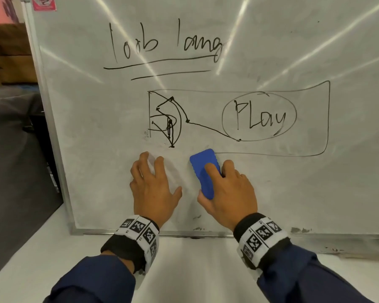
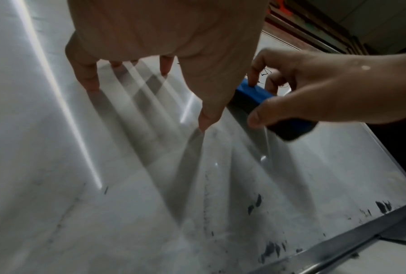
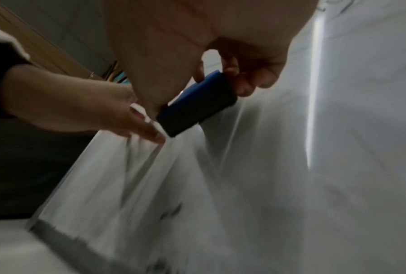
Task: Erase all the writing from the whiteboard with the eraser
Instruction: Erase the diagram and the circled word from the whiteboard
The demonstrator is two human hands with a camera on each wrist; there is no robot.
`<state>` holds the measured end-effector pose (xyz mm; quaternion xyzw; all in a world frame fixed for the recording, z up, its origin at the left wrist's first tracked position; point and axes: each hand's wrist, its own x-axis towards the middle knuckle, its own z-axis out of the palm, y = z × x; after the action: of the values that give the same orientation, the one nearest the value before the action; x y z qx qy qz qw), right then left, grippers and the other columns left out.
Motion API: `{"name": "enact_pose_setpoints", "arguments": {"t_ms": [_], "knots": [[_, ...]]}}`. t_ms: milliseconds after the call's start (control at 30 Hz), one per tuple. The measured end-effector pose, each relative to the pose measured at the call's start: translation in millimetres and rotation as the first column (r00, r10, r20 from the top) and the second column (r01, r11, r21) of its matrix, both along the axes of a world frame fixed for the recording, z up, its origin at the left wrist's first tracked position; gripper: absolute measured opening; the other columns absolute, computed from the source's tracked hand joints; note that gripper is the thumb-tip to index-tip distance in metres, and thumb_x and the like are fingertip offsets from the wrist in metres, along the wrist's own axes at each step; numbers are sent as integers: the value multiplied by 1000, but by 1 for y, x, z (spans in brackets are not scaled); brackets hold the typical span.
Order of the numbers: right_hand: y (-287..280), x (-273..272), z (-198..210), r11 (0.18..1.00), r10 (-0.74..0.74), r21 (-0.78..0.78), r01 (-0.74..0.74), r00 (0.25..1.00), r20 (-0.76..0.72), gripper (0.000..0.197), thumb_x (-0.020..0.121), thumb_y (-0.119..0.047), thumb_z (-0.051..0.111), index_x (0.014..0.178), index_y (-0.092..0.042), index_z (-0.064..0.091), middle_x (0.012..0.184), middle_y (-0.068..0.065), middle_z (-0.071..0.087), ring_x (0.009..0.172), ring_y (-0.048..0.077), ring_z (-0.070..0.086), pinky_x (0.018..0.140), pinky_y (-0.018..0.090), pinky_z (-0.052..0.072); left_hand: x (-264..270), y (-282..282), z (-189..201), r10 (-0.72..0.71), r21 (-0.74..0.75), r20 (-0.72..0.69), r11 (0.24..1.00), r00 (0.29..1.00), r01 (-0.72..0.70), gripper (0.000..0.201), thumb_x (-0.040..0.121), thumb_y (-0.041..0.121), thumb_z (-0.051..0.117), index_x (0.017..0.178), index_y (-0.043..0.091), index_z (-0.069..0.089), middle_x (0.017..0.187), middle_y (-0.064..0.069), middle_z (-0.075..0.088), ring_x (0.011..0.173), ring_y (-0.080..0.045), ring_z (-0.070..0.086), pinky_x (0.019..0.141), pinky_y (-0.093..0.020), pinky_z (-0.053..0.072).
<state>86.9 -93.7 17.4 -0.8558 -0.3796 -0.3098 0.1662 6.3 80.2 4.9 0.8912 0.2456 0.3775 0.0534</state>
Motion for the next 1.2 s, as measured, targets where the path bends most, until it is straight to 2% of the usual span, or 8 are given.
{"name": "enact_pose_setpoints", "arguments": {"t_ms": [200, 300, 400, 533, 700, 867, 1000, 1200], "knots": [[6, -6, -5, 998, -59, 8, 61, 985, -159, 56, 82, -63, 59, 121, -30, 35, 100, -2, 39, 58, 20, 47, 49, 32, 48, -5, 4, 1, -28, 24, -20, 999, 999, 29, 89, 68, 47, 82, 138, 19, 35, 154, -15, 18, 138, -39, 24, 90, -55, 51], [13, 1, 15, 991, -75, 90, 95, 977, -201, 57, 81, -63, 62, 116, -29, 33, 99, -2, 40, 59, 23, 48, 52, 33, 46, -7, 4, 1, -41, 7, -39, 999, 998, 41, 89, 70, 42, 81, 140, 20, 32, 155, -15, 15, 140, -39, 21, 93, -56, 49], [12, -5, 7, 994, -90, 27, 102, 957, -277, 59, 81, -66, 60, 115, -30, 28, 97, -1, 42, 64, 23, 50, 56, 35, 50, -9, 1, 2, -59, -29, -22, 998, 998, 58, 83, 72, 39, 78, 141, 20, 36, 154, -15, 16, 139, -38, 20, 93, -56, 48], [11, 0, 8, 994, -88, 42, 105, 952, -292, 61, 80, -69, 60, 116, -31, 28, 93, -1, 44, 66, 24, 51, 59, 37, 51, -12, -11, 5, -115, 20, 20, 993, 993, 114, 67, 73, 37, 76, 132, 21, 46, 138, -13, 30, 124, -33, 33, 82, -46, 49], [11, 6, 13, 996, -61, 50, 76, 964, -259, 61, 81, -68, 61, 117, -30, 29, 94, -1, 44, 64, 24, 49, 56, 33, 44, -4, -22, 8, -263, -1, -106, 964, 959, 264, 31, 85, 38, 65, 109, 23, 53, 107, 1, 46, 93, -20, 47, 69, -35, 48], [13, 6, 2, 997, -67, -55, 55, 966, -251, 63, 82, -70, 57, 122, -33, 26, 97, -1, 42, 67, 25, 50, 57, 33, 44, -1, -21, 13, -226, -105, -250, 973, 942, 206, 19, 90, 38, 58, 83, 20, 53, 79, 5, 57, 69, -19, 55, 59, -31, 46], [29, 5, 19, 999, -40, -42, 32, 976, -215, 65, 83, -72, 56, 125, -34, 22, 99, -1, 38, 69, 26, 49, 59, 33, 42, -2, -17, 13, -203, -120, -231, 977, 952, 179, 20, 91, 33, 55, 74, 23, 54, 72, 7, 58, 63, -18, 57, 57, -32, 52], [9, 4, -2, 997, -53, -70, 36, 965, -258, 59, 84, -68, 57, 122, -33, 28, 101, 0, 44, 66, 25, 51, 58, 34, 49, -5, -10, 22, -186, -52, -244, 982, 952, 179, 22, 99, 35, 49, 86, 20, 59, 78, 4, 60, 69, -19, 56, 59, -32, 49]]}}
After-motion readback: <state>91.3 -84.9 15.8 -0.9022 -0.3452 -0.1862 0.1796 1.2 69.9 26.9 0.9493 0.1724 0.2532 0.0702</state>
